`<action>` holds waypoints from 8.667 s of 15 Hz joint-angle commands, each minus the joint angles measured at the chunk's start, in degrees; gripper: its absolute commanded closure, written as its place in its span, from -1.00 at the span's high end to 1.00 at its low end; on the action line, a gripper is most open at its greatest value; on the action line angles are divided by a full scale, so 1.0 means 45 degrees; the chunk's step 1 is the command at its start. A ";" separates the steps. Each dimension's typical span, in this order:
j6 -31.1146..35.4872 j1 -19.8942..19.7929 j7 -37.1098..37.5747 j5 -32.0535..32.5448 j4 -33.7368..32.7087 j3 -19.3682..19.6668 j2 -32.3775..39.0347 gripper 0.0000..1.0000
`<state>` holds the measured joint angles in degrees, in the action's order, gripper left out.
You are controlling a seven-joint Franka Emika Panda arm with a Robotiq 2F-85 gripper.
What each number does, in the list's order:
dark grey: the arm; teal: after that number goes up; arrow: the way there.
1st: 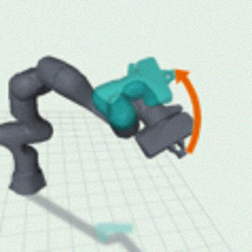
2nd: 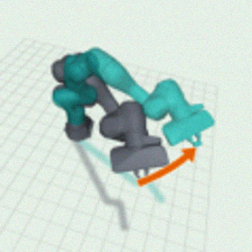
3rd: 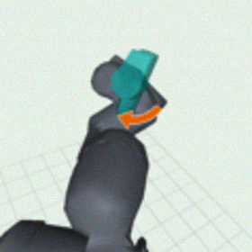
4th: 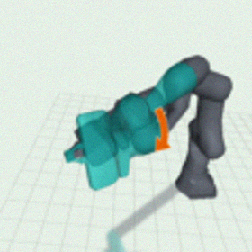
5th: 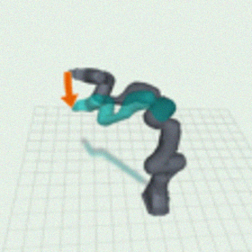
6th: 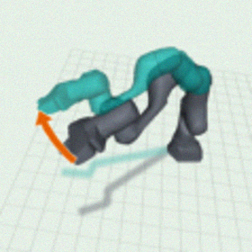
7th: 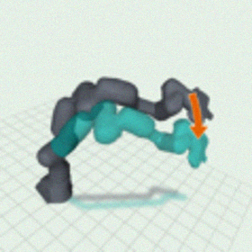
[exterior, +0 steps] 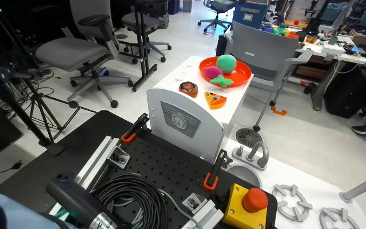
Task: Remove the beetroot plushie from the orange plate
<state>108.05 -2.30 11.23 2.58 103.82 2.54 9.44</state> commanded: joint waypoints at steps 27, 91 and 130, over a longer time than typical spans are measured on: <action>0.3322 0.1088 0.1866 0.3569 0.0418 0.0317 0.1480 1.00; 0.2613 0.1461 0.2880 0.0508 0.1331 -0.0126 0.3026 1.00; 0.1838 0.1823 0.3623 0.0551 -0.0127 -0.0133 0.4309 -0.02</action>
<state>118.20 5.32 28.79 6.10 105.37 1.56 27.70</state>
